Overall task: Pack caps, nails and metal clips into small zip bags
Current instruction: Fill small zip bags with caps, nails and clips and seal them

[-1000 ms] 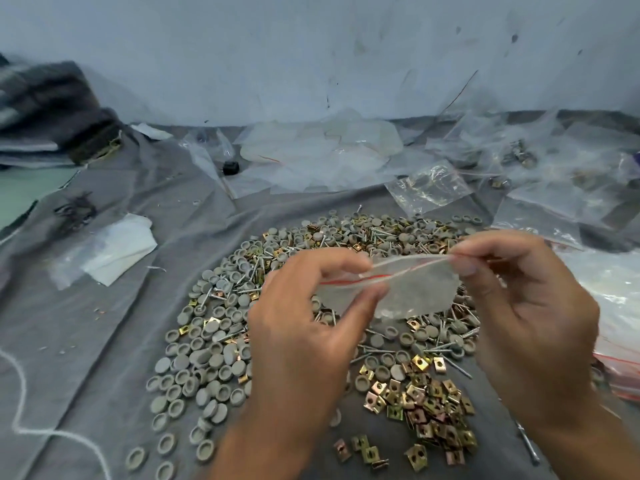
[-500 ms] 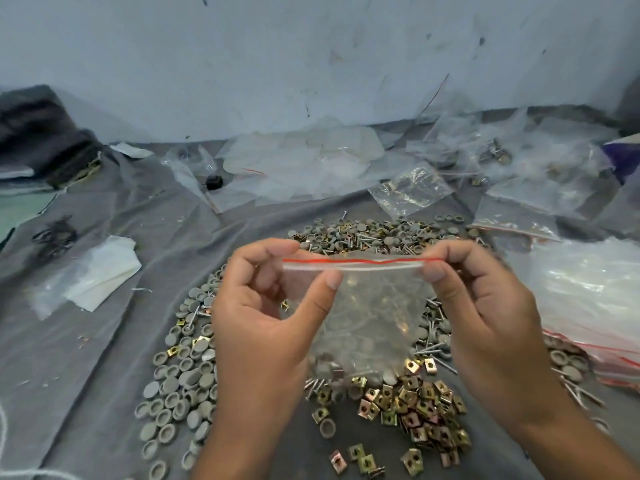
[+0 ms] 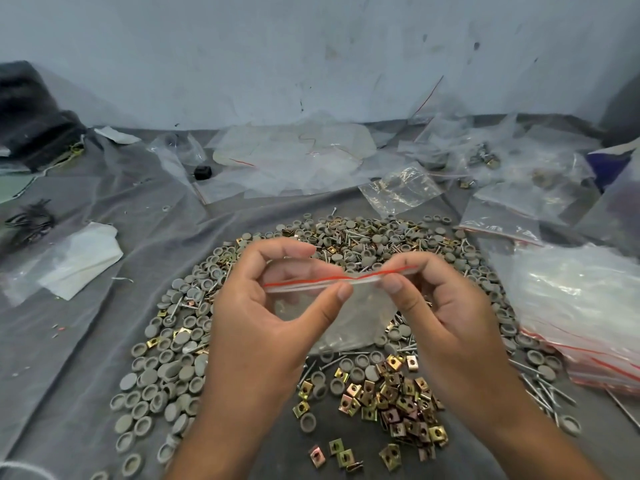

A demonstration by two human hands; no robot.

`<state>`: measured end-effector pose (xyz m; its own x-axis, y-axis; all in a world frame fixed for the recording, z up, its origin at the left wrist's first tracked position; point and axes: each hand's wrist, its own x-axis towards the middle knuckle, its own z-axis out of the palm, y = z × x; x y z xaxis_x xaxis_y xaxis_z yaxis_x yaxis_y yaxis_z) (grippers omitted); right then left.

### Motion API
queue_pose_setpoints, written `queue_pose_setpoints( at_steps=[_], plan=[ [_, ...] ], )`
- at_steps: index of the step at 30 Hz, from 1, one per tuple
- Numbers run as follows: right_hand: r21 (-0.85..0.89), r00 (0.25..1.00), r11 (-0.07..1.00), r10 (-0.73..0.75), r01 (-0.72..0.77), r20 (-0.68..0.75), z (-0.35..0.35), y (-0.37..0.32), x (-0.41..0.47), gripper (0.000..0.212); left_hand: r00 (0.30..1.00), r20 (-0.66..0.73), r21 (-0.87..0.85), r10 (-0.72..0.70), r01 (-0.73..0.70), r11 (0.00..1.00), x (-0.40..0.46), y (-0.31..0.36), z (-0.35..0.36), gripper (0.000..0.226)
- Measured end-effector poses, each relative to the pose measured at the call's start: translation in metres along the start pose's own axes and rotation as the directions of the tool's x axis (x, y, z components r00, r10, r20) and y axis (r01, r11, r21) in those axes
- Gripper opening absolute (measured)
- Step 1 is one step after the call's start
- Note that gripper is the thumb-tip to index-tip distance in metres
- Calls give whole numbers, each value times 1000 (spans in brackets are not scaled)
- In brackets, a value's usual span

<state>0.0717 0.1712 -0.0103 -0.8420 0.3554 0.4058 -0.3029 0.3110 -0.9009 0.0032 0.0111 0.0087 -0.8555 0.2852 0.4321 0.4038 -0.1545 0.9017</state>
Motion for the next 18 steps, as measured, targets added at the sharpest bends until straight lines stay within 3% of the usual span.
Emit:
queue_pose_setpoints(
  at_steps=[4,8,18],
  plan=[
    [-22,1000,1000,2,-2,6,4,0,-2,20,1000,-24,19,-12,12,1000,-2,1,2,40],
    [87,999,996,-32,30,21,7,0,-2,10,1000,-27,7,4,-3,1000,-3,1,4,39],
    [204,999,978,-49,53,-23,7,-5,1,24,999,40,-92,-17,21,996,-1,4,3,37]
  ],
)
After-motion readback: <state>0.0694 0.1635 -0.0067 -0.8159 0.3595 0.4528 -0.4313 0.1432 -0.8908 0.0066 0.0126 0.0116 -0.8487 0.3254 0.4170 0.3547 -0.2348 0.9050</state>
